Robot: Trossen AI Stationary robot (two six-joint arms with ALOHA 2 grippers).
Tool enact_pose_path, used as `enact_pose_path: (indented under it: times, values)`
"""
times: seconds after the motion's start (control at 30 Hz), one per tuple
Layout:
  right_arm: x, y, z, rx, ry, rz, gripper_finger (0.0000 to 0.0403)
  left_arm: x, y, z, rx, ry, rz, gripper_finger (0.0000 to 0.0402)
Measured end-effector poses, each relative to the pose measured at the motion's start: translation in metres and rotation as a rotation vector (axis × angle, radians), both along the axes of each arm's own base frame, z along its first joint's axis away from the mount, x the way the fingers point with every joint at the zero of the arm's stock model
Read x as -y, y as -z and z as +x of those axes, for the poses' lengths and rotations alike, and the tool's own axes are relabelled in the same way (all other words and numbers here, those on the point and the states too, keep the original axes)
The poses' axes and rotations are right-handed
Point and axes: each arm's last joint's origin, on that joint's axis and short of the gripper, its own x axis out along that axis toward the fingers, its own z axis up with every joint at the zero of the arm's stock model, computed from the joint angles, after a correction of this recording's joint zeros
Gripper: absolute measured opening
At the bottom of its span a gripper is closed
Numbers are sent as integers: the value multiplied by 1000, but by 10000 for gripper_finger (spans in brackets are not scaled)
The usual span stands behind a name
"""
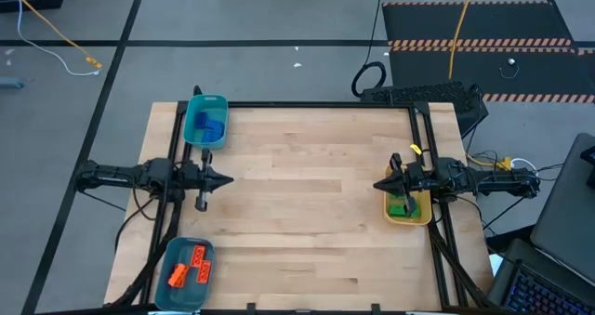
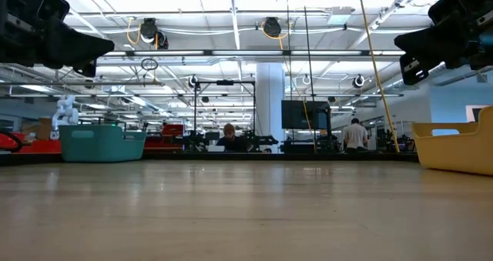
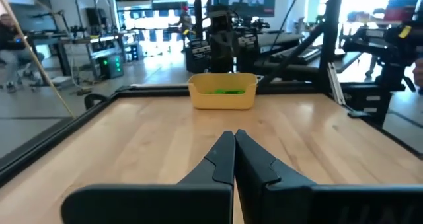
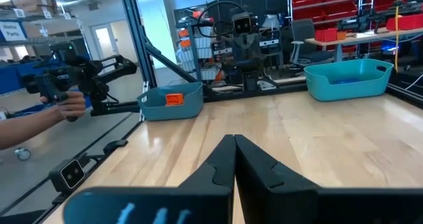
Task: Sort & place blocks by color
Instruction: Return to Home Position
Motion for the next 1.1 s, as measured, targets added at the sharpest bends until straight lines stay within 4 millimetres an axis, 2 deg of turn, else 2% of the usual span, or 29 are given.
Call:
enact_pose_path:
  times: [1.1]
  values:
    - [0, -2, 0, 17, 0, 0, 0, 0, -1, 0, 20, -4, 4, 14]
